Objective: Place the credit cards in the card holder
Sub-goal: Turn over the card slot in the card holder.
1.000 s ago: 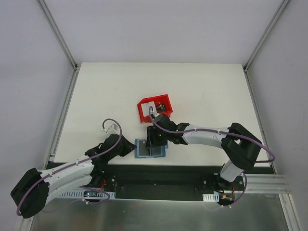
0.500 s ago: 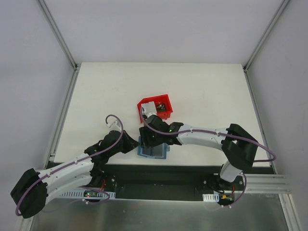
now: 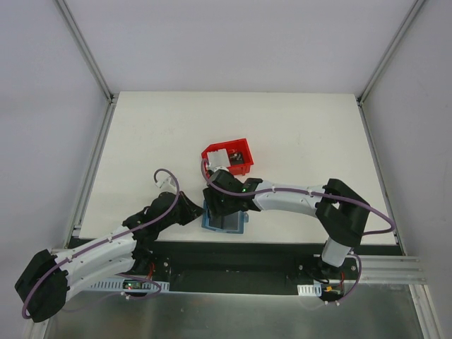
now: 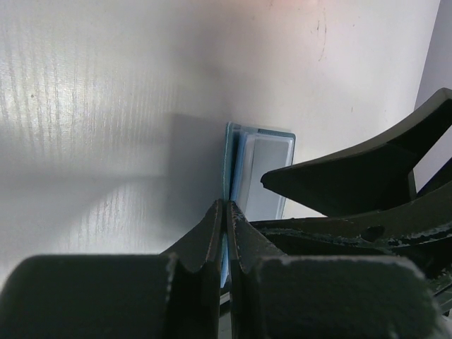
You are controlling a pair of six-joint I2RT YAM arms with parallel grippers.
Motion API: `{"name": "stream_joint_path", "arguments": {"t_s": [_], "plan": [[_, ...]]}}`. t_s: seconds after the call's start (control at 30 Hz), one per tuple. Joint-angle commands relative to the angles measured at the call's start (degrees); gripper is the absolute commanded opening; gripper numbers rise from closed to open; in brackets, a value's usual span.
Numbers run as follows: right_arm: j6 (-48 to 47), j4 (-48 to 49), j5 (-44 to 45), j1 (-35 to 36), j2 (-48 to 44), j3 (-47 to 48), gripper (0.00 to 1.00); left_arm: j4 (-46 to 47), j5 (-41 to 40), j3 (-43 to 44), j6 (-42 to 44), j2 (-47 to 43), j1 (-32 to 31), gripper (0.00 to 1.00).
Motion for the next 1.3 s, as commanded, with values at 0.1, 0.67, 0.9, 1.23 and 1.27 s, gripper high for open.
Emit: {"name": "stream_joint_path", "arguments": {"t_s": [0.1, 0.67, 0.9, 1.23, 1.27], "plan": [[0.5, 0.4, 0.2, 0.3, -0.2, 2.4, 0.60, 2.0, 0.9, -0.4, -0.5, -0.8, -0.5, 0.00], [-0.9, -4.7, 2.8, 0.9, 2.2, 4.7, 0.57, 1.9, 0.6, -0.1, -0.5, -0.6, -0.5, 0.00], [-1.9, -7.4, 5.4, 1.5, 0.6, 5.2, 0.55, 2.0, 0.5, -0.4, -0.6, -0.3, -0.5, 0.00], [-2.2, -11.8, 9.3, 2.3, -0.8, 5.6, 0.52, 2.0, 0.2, -1.1, -1.1, -0.5, -0.5, 0.00], [-2.2, -12.4, 9.4, 2.3, -0.8, 5.7, 0.52, 2.0, 0.2, -1.2, -1.1, -0.4, -0.4, 0.00]]}}
